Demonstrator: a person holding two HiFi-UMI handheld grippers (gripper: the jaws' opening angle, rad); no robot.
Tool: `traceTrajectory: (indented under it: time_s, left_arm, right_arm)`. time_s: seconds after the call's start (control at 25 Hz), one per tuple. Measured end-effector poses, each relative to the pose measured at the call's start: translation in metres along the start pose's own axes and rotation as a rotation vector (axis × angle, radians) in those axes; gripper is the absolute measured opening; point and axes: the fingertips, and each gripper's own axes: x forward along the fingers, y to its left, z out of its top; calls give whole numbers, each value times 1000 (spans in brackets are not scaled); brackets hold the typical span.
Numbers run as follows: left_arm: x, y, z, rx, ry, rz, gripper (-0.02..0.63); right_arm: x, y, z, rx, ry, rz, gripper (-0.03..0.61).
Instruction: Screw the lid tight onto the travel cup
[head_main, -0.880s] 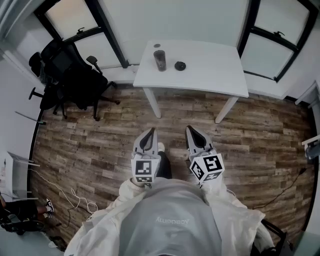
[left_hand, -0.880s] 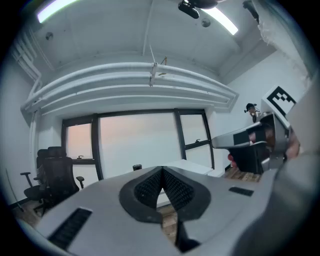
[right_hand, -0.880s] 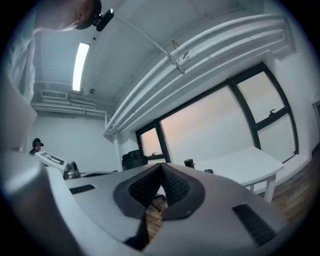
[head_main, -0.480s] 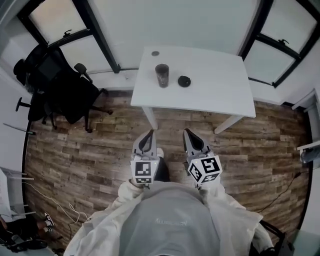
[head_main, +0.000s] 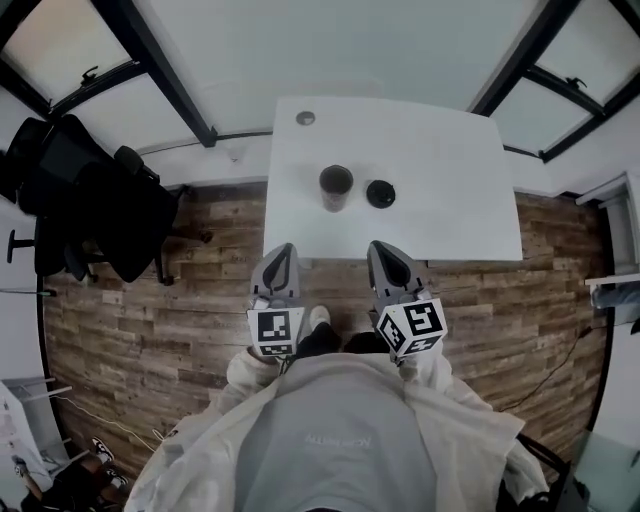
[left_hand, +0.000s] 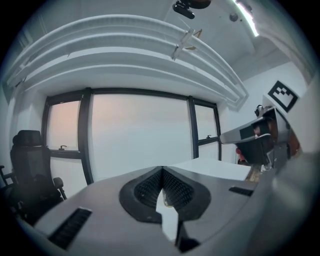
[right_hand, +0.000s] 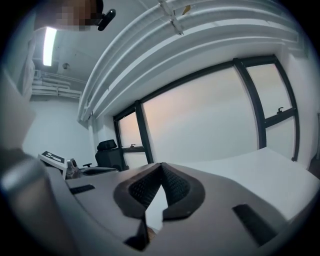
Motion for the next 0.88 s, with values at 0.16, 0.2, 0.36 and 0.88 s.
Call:
traceTrajectory:
  time_s: [0.16, 0.2, 0.36, 0.88]
  left_arm:
    - [55, 14, -8, -9, 43, -13, 5]
    - [67, 17, -10, -8, 51, -11, 5]
    - [105, 23, -22, -4, 73, 9, 5]
    - [158, 23, -48, -14, 71, -82, 5]
  right_arm:
    - [45, -39, 3, 24, 32, -28, 20]
    - [57, -47, 3, 29, 36, -26, 20]
    - [93, -76, -1, 48, 43, 2, 20]
    - [132, -138, -25, 102, 65, -53, 20]
